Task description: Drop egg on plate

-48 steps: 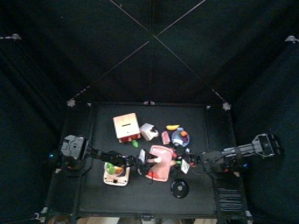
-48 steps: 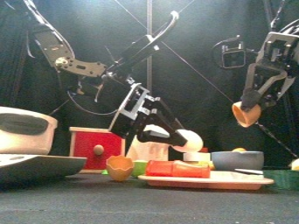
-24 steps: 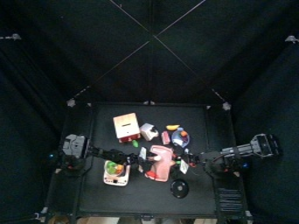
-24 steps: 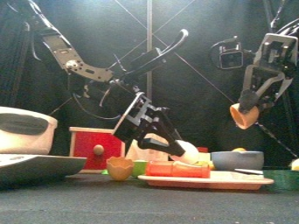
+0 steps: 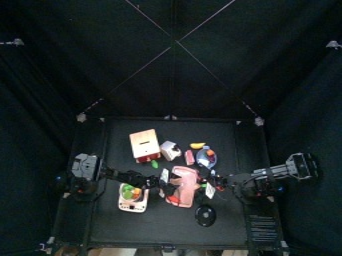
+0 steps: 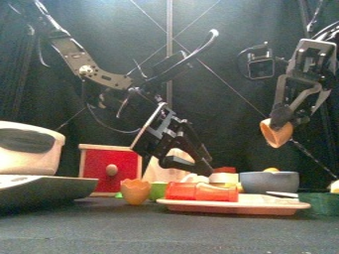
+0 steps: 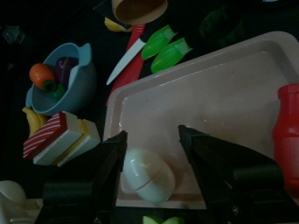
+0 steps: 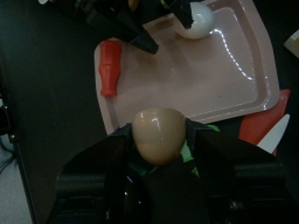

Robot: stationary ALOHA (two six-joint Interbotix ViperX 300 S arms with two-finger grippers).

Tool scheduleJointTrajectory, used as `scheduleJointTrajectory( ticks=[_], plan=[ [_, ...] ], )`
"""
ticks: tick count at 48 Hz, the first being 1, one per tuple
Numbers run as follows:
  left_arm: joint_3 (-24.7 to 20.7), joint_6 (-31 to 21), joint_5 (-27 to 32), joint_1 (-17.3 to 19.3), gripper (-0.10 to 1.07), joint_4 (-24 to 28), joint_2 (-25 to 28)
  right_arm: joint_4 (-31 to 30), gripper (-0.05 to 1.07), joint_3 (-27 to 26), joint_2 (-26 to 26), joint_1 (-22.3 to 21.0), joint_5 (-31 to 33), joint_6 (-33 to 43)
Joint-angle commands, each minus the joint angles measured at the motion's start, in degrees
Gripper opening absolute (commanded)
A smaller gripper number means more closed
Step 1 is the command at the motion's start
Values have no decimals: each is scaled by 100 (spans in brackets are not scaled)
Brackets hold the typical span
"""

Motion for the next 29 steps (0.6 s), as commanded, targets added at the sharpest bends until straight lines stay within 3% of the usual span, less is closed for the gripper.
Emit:
scheduleJointTrajectory(
  ticks=[1,15,29],
  plan=[
    [-132,-9,-53,18,86,-9,-123,-9,48,-123,-35,9,-26,-9],
    [-123,-9,-229,18,86,-70,-193,-9,48,-141,18,9,-26,-9],
    [-35,-290,-782,18,86,-1020,-545,-9,48,-176,18,-26,-26,-18]
  ],
)
